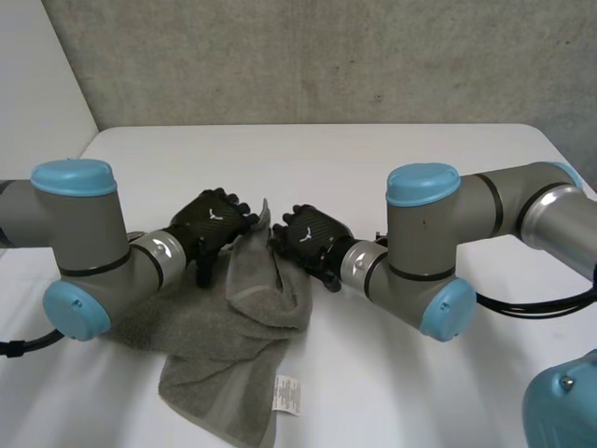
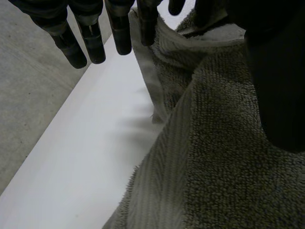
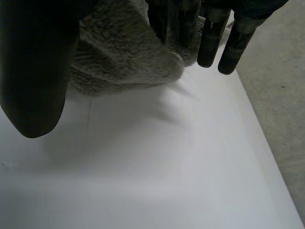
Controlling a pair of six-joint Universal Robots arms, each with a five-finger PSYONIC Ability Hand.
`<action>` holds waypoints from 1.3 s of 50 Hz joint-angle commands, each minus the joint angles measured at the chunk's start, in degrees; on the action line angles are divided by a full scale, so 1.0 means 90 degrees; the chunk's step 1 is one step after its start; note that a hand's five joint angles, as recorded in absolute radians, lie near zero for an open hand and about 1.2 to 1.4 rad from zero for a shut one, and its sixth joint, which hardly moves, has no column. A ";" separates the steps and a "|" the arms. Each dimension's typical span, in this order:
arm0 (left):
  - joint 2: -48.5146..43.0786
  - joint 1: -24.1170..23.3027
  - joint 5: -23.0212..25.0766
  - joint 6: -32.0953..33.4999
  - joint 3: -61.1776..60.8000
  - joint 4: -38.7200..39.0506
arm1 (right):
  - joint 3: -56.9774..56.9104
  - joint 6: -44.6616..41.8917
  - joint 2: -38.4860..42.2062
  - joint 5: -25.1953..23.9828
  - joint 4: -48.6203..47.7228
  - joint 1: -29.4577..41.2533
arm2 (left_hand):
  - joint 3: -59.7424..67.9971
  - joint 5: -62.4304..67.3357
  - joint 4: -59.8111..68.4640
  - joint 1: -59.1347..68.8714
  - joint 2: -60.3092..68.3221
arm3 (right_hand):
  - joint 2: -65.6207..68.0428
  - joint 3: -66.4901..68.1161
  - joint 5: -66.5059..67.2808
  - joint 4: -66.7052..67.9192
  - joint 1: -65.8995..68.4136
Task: Fold the towel.
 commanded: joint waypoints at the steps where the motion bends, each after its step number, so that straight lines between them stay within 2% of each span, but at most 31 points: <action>1: 0.0160 0.0016 -0.0058 -0.0067 -0.0116 0.0136 | 0.0063 -0.0083 0.0028 -0.0049 0.0006 0.0097 | -0.0300 -0.1351 -0.0377 -0.0384 -0.0366 | -0.0443 -0.0443 -0.0401 -0.0498 -0.0314; 9: 0.0346 0.0113 -0.0068 -0.0292 -0.0467 0.0585 | 0.0171 -0.0151 0.0009 -0.0294 0.0006 0.0116 | -0.0300 -0.1351 -0.0377 -0.0384 -0.0366 | -0.0303 -0.0303 -0.0261 -0.0358 -0.0173; 11: 0.0365 0.0104 -0.0058 -0.0302 -0.0536 0.0634 | 0.0161 -0.0161 0.0018 -0.0294 0.0006 0.0097 | -0.0300 -0.1351 -0.0377 -0.0384 -0.0366 | 0.1519 0.1519 0.1561 0.1465 0.1649; 12: 0.0366 0.0104 -0.0058 -0.0302 -0.0536 0.0634 | 0.0161 -0.0161 0.0019 -0.0294 0.0006 0.0097 | -0.0300 -0.1351 -0.0377 -0.0384 -0.0366 | 0.1529 0.1528 0.1571 0.1474 0.1658; 13: 0.0385 0.0104 -0.0048 -0.0302 -0.0614 0.0673 | 0.0151 -0.0171 0.0019 -0.0236 0.0006 0.0087 | -0.0281 -0.1332 -0.0359 -0.0365 -0.0347 | 0.2806 0.2805 0.2848 0.2751 0.2935; 14: 0.0395 0.0094 -0.0019 -0.0302 -0.0682 0.0702 | 0.0151 -0.0171 0.0019 -0.0235 0.0006 0.0087 | -0.0281 -0.1332 -0.0358 -0.0365 -0.0347 | 0.2819 0.2818 0.2861 0.2764 0.2948; 15: 0.0395 0.0094 -0.0019 -0.0302 -0.0683 0.0702 | 0.0132 -0.0171 0.0028 -0.0158 0.0006 0.0077 | -0.0281 -0.1332 -0.0358 -0.0365 -0.0347 | 0.4410 0.4409 0.4452 0.4355 0.4539; 16: 0.0405 0.0075 -0.0009 -0.0302 -0.0750 0.0731 | 0.0132 -0.0161 0.0019 -0.0147 0.0006 0.0039 | -0.0281 -0.1332 -0.0358 -0.0365 -0.0347 | 0.5370 0.5369 0.5412 0.5315 0.5499; 19: 0.0414 0.0006 0.0029 -0.0302 -0.0848 0.0800 | 0.0200 -0.0122 -0.0040 -0.0011 0.0026 -0.0001 | -0.0244 -0.1295 -0.0321 -0.0328 -0.0310 | 0.5938 0.5937 0.5980 0.5883 0.6067; 22: 0.0434 0.0006 0.0195 -0.0302 -0.0907 0.0820 | 0.0249 -0.0054 -0.0079 0.0087 0.0094 -0.0001 | -0.0207 -0.1258 -0.0284 -0.0291 -0.0273 | 0.5940 0.5939 0.5982 0.5885 0.6069; 27: 0.0434 -0.0013 0.0585 -0.0302 -0.0888 0.0829 | 0.0901 0.0053 -0.0732 0.0682 0.0221 -0.0050 | -0.0169 -0.1220 -0.0246 -0.0253 -0.0235 | 0.5902 0.5902 0.5944 0.5848 0.6032; 30: 0.0444 -0.0052 0.0674 -0.0302 -0.0868 0.0849 | 0.1273 0.0141 -0.1025 0.0790 0.0212 -0.0079 | -0.0169 -0.1220 -0.0246 -0.0253 -0.0235 | 0.5921 0.5920 0.5963 0.5866 0.6050; 35: 0.0444 -0.0169 0.0684 -0.0302 -0.0771 0.0849 | 0.1761 0.0327 -0.1474 0.0800 0.0192 -0.0303 | -0.0057 -0.1108 -0.0135 -0.0141 -0.0124 | 0.5903 0.5902 0.5945 0.5848 0.6032; 41: 0.0346 -0.0258 0.0694 -0.0272 -0.0615 0.0849 | 0.2095 0.0386 -0.1759 0.0771 0.0172 -0.0401 | 0.1008 -0.0043 0.0931 0.0924 0.0942 | 0.5902 0.5902 0.5944 0.5848 0.6032; 53: 0.0424 -0.0316 0.0704 -0.0282 -0.0487 0.0859 | 0.2495 0.0386 -0.2042 0.0868 0.0173 -0.0909 | 0.0709 -0.0342 0.0632 0.0626 0.0643 | 0.5921 0.5921 0.5963 0.5866 0.6050; 58: 0.0473 -0.0394 0.0899 -0.0282 -0.0566 0.0868 | 0.2603 0.0396 -0.2052 0.0868 0.0172 -0.1036 | 0.0373 -0.0678 0.0296 0.0289 0.0307 | 0.5921 0.5921 0.5963 0.5866 0.6050; 65: 0.0444 -0.0394 0.1552 -0.0272 -0.0761 0.0859 | 0.2768 0.0435 -0.2052 0.0917 0.0163 -0.1143 | 0.0317 -0.0734 0.0240 0.0233 0.0251 | 0.5884 0.5883 0.5926 0.5829 0.6013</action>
